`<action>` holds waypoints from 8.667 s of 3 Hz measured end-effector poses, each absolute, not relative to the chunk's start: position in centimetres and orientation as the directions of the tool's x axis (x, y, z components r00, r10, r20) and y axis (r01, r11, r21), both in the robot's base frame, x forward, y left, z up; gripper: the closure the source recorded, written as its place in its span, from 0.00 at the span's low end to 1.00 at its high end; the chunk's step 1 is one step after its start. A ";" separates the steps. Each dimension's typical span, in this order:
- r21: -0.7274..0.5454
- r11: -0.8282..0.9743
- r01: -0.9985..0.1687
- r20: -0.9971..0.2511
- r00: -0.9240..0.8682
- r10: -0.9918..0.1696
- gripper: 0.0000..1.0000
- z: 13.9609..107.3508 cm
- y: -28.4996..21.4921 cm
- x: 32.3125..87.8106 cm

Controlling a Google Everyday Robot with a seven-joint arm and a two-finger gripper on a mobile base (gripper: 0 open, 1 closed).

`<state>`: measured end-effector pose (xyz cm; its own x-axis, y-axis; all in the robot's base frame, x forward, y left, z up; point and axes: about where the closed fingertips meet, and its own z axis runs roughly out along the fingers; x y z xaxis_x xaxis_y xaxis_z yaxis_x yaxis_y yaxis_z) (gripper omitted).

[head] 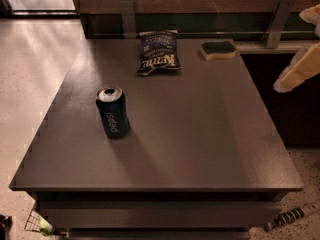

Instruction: Move sponge near pepsi can

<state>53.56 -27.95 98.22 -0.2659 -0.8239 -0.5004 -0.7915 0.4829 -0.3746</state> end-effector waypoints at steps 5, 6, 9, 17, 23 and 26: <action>-0.066 0.634 -0.770 -0.918 -0.203 -0.342 0.00 90.8 -27.9 68.9; -0.055 0.635 -0.771 -0.924 -0.201 -0.324 0.00 90.1 -27.4 70.1; 0.030 0.634 -0.773 -0.963 -0.192 -0.187 0.00 84.4 -24.8 79.5; 0.019 0.674 -0.738 -0.956 -0.210 -0.204 1.00 81.4 -25.2 82.6; 0.018 0.674 -0.738 -0.956 -0.210 -0.204 1.00 81.5 -25.3 82.6; -0.021 0.697 -0.717 -0.952 -0.197 -0.232 1.00 85.7 -25.8 80.3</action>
Offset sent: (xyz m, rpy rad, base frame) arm 0.1374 -0.0341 -0.0203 0.4800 -0.1782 -0.0349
